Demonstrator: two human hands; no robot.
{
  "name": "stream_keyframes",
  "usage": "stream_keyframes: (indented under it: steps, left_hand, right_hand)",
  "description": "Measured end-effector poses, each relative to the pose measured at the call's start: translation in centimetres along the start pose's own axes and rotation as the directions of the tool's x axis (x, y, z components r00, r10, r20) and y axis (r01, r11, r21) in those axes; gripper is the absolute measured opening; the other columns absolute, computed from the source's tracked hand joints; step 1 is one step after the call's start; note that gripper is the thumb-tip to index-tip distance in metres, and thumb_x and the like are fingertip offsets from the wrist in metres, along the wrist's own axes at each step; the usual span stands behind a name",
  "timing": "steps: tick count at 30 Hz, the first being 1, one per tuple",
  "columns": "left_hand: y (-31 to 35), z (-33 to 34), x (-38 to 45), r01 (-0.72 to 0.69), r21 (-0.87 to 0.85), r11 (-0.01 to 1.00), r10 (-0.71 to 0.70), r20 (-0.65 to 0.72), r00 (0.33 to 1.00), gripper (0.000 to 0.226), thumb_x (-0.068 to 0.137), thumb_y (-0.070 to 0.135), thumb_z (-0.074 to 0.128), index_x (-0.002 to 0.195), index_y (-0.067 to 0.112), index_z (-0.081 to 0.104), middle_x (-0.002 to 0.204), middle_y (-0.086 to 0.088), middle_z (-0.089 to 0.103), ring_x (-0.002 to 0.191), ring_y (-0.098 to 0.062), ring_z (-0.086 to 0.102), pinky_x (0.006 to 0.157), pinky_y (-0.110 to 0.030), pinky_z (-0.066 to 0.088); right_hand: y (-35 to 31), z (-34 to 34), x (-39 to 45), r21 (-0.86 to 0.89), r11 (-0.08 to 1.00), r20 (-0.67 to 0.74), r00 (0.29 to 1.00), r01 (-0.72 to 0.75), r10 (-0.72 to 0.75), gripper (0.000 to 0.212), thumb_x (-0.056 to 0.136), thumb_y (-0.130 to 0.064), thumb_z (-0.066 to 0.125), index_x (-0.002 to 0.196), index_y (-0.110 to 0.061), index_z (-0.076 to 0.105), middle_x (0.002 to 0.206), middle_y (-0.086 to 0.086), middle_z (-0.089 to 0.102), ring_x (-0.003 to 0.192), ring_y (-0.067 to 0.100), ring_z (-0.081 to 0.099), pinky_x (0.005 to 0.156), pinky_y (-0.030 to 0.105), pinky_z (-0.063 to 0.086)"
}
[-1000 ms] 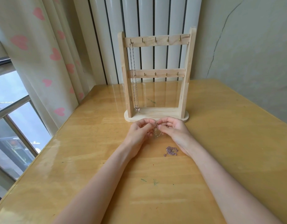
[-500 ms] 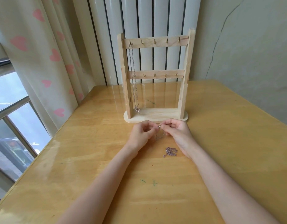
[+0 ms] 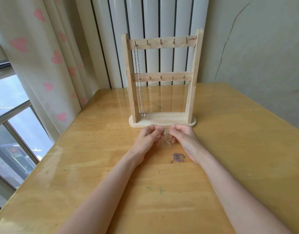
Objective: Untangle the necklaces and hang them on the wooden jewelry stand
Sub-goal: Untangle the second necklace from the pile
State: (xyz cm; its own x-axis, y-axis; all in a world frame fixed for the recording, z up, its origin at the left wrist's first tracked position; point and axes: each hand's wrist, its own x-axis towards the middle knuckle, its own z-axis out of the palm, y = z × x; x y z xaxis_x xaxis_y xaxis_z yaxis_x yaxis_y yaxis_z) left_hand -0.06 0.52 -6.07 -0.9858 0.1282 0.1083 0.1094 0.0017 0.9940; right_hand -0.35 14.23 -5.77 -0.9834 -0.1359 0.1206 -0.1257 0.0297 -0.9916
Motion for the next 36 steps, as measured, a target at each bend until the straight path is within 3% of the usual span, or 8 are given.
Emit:
stream_keyframes:
  steps: [7, 11, 18, 22, 25, 30, 34, 36]
  left_hand:
    - [-0.5, -0.5, 0.4, 0.025, -0.082, 0.996, -0.027, -0.025, 0.999, 0.017, 0.095, 0.013, 0.049, 0.078, 0.012, 0.051, 0.051, 0.006, 0.057, 0.05, -0.007, 0.051, 0.054, -0.015, 0.042]
    - [-0.7, -0.5, 0.2, -0.02, -0.021, 1.0, 0.02, 0.016, 1.0, 0.018, 0.087, -0.003, 0.057, 0.083, 0.013, 0.049, 0.057, 0.005, 0.06, 0.049, -0.006, 0.051, 0.054, -0.016, 0.044]
    - [-0.5, 0.1, 0.0, -0.076, 0.205, 0.976, 0.069, 0.041, 0.997, 0.024, 0.084, -0.005, 0.056, 0.076, 0.018, 0.059, 0.068, -0.005, 0.054, 0.063, -0.016, 0.049, 0.066, -0.026, 0.043]
    - [0.0, -0.3, -0.1, 0.0, -0.093, 0.996, -0.004, -0.047, 0.999, 0.021, 0.09, 0.0, 0.048, 0.077, 0.014, 0.056, 0.059, 0.005, 0.053, 0.054, -0.007, 0.046, 0.062, -0.02, 0.042]
    - [0.3, -0.5, 0.2, 0.047, -0.287, 0.957, -0.059, -0.032, 0.998, 0.023, 0.093, 0.002, 0.043, 0.076, 0.014, 0.052, 0.063, 0.002, 0.044, 0.057, -0.008, 0.042, 0.062, -0.018, 0.043]
    - [0.3, -0.5, 0.3, 0.105, -0.446, 0.889, -0.124, -0.015, 0.992, 0.016, 0.092, 0.006, 0.048, 0.079, 0.013, 0.053, 0.07, 0.0, 0.057, 0.061, -0.009, 0.062, 0.057, -0.018, 0.051]
    - [0.2, -0.4, 0.2, 0.113, -0.434, 0.894, -0.121, 0.009, 0.993, 0.019, 0.09, 0.004, 0.049, 0.076, 0.016, 0.053, 0.066, 0.004, 0.055, 0.054, -0.006, 0.052, 0.048, -0.016, 0.04]
    - [-0.1, -0.2, 0.1, 0.063, -0.239, 0.969, -0.064, 0.004, 0.998, 0.02, 0.087, 0.001, 0.052, 0.074, 0.016, 0.05, 0.06, 0.005, 0.051, 0.049, -0.005, 0.044, 0.047, -0.016, 0.037]
  right_hand:
    - [-0.1, 0.0, 0.0, -0.118, 0.993, 0.143, 0.99, 0.001, 0.016, 0.026, 0.084, 0.0, 0.054, 0.063, -0.013, 0.056, 0.061, 0.0, 0.05, 0.053, 0.007, 0.042, 0.056, 0.019, 0.036]
    - [0.5, -0.5, 0.4, 0.095, 0.995, 0.032, 0.999, 0.001, -0.005, 0.023, 0.085, 0.002, 0.054, 0.067, -0.011, 0.058, 0.063, -0.001, 0.052, 0.06, 0.011, 0.045, 0.061, 0.02, 0.038]
    - [0.4, -0.7, 0.3, 0.266, 0.964, 0.071, 0.997, -0.017, -0.002, 0.027, 0.088, 0.0, 0.052, 0.064, -0.009, 0.056, 0.057, -0.001, 0.052, 0.056, 0.012, 0.044, 0.055, 0.025, 0.036]
    - [0.5, -0.9, 0.3, 0.241, 0.97, 0.08, 0.997, -0.027, 0.008, 0.022, 0.087, -0.002, 0.056, 0.066, -0.009, 0.058, 0.061, 0.001, 0.049, 0.057, 0.011, 0.041, 0.056, 0.022, 0.035]
    - [0.4, -0.4, 0.3, 0.052, 0.999, 0.08, 0.997, -0.01, 0.006, 0.017, 0.085, -0.001, 0.06, 0.071, -0.011, 0.058, 0.062, 0.0, 0.052, 0.055, 0.009, 0.044, 0.058, 0.02, 0.037]
    - [0.7, 0.2, 0.4, -0.067, 0.998, 0.05, 0.999, 0.016, -0.012, 0.019, 0.089, -0.001, 0.054, 0.074, -0.012, 0.056, 0.063, 0.003, 0.055, 0.05, 0.006, 0.05, 0.053, 0.018, 0.042]
    - [0.8, 0.1, 0.5, -0.037, 0.999, 0.028, 0.999, 0.021, -0.02, 0.019, 0.092, -0.003, 0.05, 0.077, -0.013, 0.057, 0.066, 0.004, 0.056, 0.055, 0.011, 0.051, 0.055, 0.021, 0.042]
    - [0.7, -0.4, 0.5, 0.136, 0.991, -0.006, 1.0, -0.002, 0.003, 0.018, 0.092, -0.001, 0.049, 0.078, -0.009, 0.057, 0.069, 0.003, 0.057, 0.059, 0.012, 0.051, 0.057, 0.02, 0.041]
